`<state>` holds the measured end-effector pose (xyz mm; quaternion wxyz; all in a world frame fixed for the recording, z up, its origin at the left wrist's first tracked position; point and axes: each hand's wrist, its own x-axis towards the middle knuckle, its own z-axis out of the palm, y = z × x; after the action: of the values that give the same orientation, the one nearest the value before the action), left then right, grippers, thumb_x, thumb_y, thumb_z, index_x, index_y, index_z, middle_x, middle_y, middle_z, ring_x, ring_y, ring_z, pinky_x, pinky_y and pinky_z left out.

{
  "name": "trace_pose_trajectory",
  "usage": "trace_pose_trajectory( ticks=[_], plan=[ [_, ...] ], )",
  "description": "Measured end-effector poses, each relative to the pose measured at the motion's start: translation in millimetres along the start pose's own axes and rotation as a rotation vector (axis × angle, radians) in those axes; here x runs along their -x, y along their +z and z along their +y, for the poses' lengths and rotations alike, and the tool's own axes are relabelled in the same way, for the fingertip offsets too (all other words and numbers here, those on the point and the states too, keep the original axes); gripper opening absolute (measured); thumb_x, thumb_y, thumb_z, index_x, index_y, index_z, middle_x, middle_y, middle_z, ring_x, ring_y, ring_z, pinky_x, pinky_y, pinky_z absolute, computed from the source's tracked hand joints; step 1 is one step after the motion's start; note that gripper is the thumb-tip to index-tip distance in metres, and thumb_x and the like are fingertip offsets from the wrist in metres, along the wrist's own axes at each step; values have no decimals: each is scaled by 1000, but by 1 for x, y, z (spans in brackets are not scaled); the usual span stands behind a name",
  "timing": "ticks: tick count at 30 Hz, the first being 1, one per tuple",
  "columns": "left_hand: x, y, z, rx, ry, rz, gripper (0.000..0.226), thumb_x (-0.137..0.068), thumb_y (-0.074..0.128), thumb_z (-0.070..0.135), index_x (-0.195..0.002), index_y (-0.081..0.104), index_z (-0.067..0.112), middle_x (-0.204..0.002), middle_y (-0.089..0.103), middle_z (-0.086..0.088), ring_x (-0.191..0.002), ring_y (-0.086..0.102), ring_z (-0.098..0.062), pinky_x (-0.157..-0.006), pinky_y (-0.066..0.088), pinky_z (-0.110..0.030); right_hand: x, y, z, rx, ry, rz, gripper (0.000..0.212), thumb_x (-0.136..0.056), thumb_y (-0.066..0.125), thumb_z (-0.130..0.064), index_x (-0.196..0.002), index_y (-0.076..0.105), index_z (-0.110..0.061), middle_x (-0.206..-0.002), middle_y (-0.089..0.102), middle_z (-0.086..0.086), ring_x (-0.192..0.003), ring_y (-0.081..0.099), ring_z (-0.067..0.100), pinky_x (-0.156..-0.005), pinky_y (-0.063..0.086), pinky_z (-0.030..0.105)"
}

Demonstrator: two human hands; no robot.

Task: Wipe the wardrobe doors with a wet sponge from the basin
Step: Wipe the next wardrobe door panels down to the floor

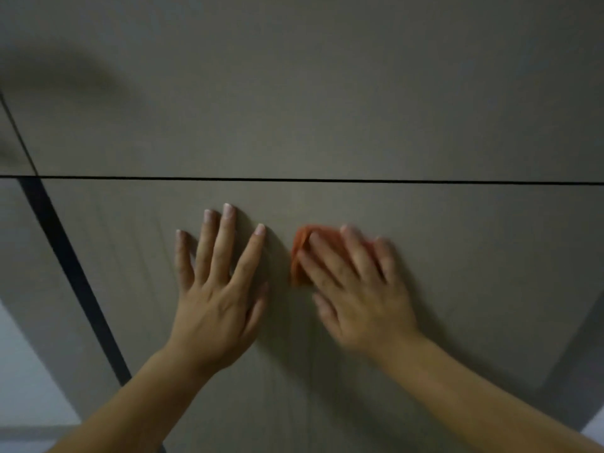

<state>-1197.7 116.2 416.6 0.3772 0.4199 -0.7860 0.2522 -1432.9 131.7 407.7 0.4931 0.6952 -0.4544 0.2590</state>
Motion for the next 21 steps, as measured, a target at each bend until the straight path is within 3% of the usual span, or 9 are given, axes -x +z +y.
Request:
trace_pose_trajectory(
  ticks=[4, 10, 12, 16, 18, 21],
  plan=[
    [7, -1, -10, 13, -54, -6, 81, -95, 41, 46, -164, 9, 17, -170, -8, -19, -156, -8, -41, -121, 5, -70, -57, -15, 7, -50, 298, 110, 66, -103, 39, -45, -161, 20, -20, -167, 8, 6, -156, 7, 38, -125, 0, 59],
    [20, -4, -39, 7, -166, 21, 79, -96, 43, 47, -163, 13, 18, -169, -10, -22, -155, -11, -45, -118, 2, -73, -1, 9, -50, 31, -103, -94, 71, -98, 49, -50, -162, 26, -26, -170, 14, 0, -158, 3, 32, -126, -1, 54],
    [23, -6, -50, 6, -198, 26, 80, -96, 43, 47, -164, 11, 20, -168, -12, -22, -154, -13, -47, -118, 0, -74, -24, 3, -45, 9, -88, -48, 70, -99, 47, -47, -161, 26, -26, -169, 14, 0, -157, 8, 33, -126, 1, 53],
    [28, -2, -64, 2, -215, 56, 81, -95, 48, 43, -164, 9, 22, -168, -11, -24, -153, -11, -50, -115, 1, -77, -90, -13, -37, -48, 178, 55, 70, -100, 41, -46, -162, 20, -21, -168, 9, 5, -155, 9, 38, -125, 1, 59],
    [30, 0, -69, 4, -235, 71, 84, -95, 50, 42, -164, 7, 24, -167, -11, -25, -153, -10, -51, -115, 1, -77, -86, -8, -53, -20, 107, 23, 72, -100, 41, -47, -163, 16, -20, -169, 4, 6, -156, 5, 39, -124, -1, 60],
    [38, 1, -79, 9, -223, 75, 81, -97, 46, 47, -164, 5, 24, -168, -10, -25, -153, -10, -51, -115, 1, -77, -40, 9, -85, 31, -175, -106, 75, -98, 48, -49, -163, 21, -23, -171, 12, 1, -158, 6, 32, -126, 2, 55]
  ],
)
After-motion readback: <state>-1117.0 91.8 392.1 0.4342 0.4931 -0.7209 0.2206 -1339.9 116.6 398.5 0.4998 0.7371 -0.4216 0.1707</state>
